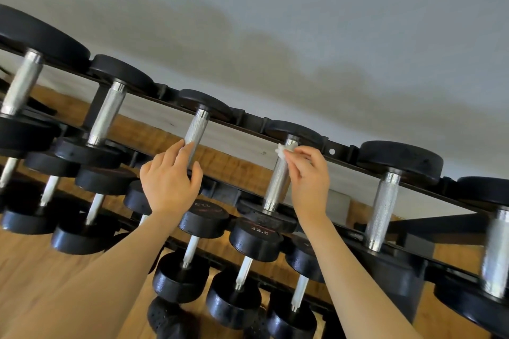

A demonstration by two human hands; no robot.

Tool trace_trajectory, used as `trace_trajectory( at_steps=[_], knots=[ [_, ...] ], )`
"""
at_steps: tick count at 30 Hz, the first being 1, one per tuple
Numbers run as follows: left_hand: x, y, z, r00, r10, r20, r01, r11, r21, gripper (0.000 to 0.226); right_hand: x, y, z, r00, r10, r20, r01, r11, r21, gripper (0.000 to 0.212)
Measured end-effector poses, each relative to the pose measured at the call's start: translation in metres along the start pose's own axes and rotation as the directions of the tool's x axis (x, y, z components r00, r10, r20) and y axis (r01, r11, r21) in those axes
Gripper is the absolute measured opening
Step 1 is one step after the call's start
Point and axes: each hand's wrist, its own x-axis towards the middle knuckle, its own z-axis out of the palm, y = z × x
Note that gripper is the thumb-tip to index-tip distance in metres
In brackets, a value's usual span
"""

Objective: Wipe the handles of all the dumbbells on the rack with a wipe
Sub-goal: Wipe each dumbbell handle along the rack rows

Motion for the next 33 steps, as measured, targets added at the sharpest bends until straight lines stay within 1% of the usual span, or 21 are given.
trace_trajectory(
  at_steps=[5,8,11,14,16,19,21,24,25,28,33],
  knots=[
    [0.000,-0.001,0.000,1.000,-0.001,0.017,0.001,1.000,-0.006,0.047,-0.018,-0.005,0.005,0.999,0.034,-0.004,-0.034,0.999,-0.037,0.034],
    [0.000,-0.001,0.000,1.000,0.007,0.019,-0.006,1.000,-0.005,0.048,-0.026,-0.005,0.002,1.000,0.006,-0.003,-0.006,0.999,-0.053,0.036],
    [0.000,-0.001,-0.001,1.000,0.011,0.029,-0.011,1.000,-0.004,0.048,-0.014,-0.004,0.000,0.999,-0.037,-0.002,0.036,0.996,-0.081,0.033],
    [-0.001,-0.001,-0.002,1.000,0.019,0.024,-0.019,1.000,0.005,0.047,0.004,-0.005,0.003,0.999,0.006,-0.054,-0.007,1.000,-0.015,0.026],
    [-0.001,-0.002,-0.002,1.000,0.023,0.021,-0.023,1.000,0.002,0.046,0.009,-0.005,0.007,0.996,0.029,-0.087,-0.031,0.999,-0.018,0.022],
    [-0.001,-0.001,-0.002,0.999,0.018,0.035,-0.018,1.000,-0.013,0.046,-0.001,-0.006,0.011,0.994,0.051,-0.101,-0.050,0.999,0.015,0.022],
    [-0.001,0.000,-0.003,0.999,0.019,0.036,-0.018,1.000,-0.022,0.047,-0.012,-0.006,0.010,0.994,0.029,-0.101,-0.027,0.999,0.026,0.023],
    [-0.002,-0.001,-0.004,0.999,0.029,0.028,-0.028,0.999,-0.035,0.047,-0.012,-0.008,0.006,0.993,-0.020,-0.118,0.022,1.000,0.018,0.030],
    [-0.002,-0.001,-0.004,0.999,0.031,0.026,-0.030,0.999,-0.037,0.048,-0.006,-0.009,0.006,0.992,-0.009,-0.129,0.014,0.999,0.033,0.029],
    [-0.002,-0.001,-0.004,0.999,0.036,0.024,-0.035,0.999,-0.037,0.048,0.010,-0.013,0.007,0.982,0.094,-0.166,-0.073,0.989,0.132,0.016],
    [-0.001,-0.001,-0.003,0.999,0.037,0.025,-0.036,0.999,-0.035,0.048,-0.013,-0.007,0.010,0.981,0.070,-0.183,-0.045,0.989,0.140,0.017]
  ],
)
